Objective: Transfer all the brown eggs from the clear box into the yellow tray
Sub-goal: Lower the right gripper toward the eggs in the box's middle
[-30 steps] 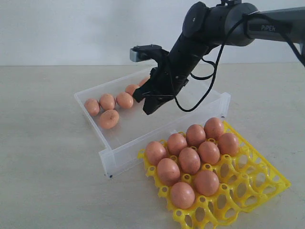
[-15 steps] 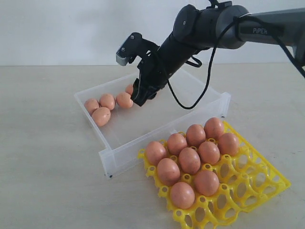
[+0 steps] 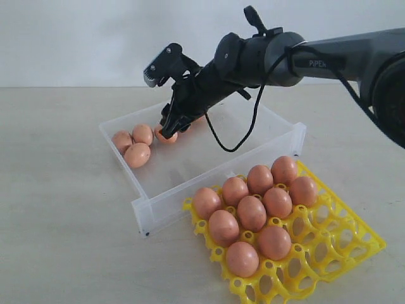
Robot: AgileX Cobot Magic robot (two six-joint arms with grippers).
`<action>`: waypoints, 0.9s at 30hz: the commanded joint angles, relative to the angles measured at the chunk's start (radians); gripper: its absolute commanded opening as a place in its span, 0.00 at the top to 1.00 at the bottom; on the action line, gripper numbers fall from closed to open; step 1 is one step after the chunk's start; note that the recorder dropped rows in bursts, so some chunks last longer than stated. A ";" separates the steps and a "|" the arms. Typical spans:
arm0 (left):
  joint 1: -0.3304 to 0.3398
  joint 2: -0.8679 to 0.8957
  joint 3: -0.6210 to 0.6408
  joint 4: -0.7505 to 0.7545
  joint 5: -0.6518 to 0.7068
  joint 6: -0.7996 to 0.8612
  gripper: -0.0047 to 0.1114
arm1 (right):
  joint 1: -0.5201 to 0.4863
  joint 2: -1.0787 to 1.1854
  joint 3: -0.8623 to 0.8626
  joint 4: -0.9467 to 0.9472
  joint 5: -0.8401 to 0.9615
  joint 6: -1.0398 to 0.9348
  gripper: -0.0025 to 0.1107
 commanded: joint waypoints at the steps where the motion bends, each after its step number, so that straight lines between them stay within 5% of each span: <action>1: 0.003 -0.003 0.003 -0.003 -0.004 -0.001 0.92 | -0.001 0.035 -0.011 -0.003 -0.076 -0.004 0.52; 18: 0.003 -0.003 0.003 -0.003 -0.004 -0.001 0.92 | 0.005 0.095 -0.011 0.004 -0.159 -0.014 0.52; 23: 0.003 -0.003 0.003 -0.003 -0.004 -0.001 0.92 | 0.011 0.050 -0.011 0.000 0.008 -0.002 0.52; 27: 0.003 -0.003 0.003 -0.003 -0.004 -0.001 0.92 | 0.011 0.024 -0.011 0.004 -0.133 0.051 0.52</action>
